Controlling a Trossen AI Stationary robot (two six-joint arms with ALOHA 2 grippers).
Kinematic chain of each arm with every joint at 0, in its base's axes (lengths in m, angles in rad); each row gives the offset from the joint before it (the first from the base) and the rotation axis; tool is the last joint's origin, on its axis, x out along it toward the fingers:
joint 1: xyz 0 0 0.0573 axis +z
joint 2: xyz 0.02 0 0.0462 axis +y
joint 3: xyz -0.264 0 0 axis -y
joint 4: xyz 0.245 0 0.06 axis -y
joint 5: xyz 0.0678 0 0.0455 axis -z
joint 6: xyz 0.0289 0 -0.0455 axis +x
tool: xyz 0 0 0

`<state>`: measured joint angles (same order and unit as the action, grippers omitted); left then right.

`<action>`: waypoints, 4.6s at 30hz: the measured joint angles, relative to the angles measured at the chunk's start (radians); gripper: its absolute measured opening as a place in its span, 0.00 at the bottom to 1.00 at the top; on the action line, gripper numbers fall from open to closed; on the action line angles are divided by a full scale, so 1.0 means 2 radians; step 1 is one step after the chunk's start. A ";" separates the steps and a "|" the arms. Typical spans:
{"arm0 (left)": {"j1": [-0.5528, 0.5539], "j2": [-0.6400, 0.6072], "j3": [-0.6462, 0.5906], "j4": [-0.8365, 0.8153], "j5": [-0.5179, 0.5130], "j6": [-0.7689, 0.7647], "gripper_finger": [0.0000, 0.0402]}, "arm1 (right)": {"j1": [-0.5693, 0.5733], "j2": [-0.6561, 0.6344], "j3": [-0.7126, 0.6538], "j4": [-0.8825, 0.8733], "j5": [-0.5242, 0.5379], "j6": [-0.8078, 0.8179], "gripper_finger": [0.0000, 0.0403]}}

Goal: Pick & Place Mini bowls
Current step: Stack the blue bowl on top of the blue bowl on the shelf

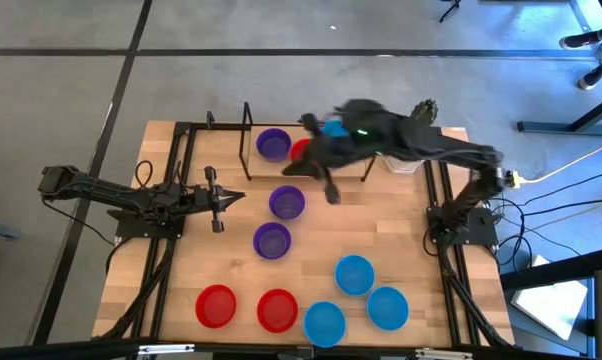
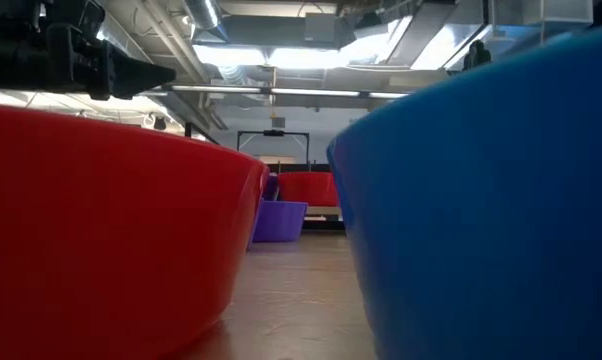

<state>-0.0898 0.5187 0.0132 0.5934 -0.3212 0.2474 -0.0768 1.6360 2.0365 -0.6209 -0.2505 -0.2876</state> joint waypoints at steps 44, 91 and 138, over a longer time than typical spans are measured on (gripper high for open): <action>0.003 0.000 -0.001 0.088 0.000 -0.005 0.01 | 0.169 -0.615 -0.933 0.585 0.169 -0.004 0.02; 0.003 -0.007 0.000 0.118 0.026 0.022 0.02 | 0.169 -0.614 -0.932 0.581 0.168 0.000 0.02; 0.003 -0.006 0.000 0.105 0.025 0.018 0.01 | 0.193 -0.344 -0.768 0.431 0.080 0.069 0.02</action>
<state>-0.0834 0.5067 0.0128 0.8041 -0.2707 0.2829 0.3102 0.9474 0.5011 0.2417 -0.0907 -0.1501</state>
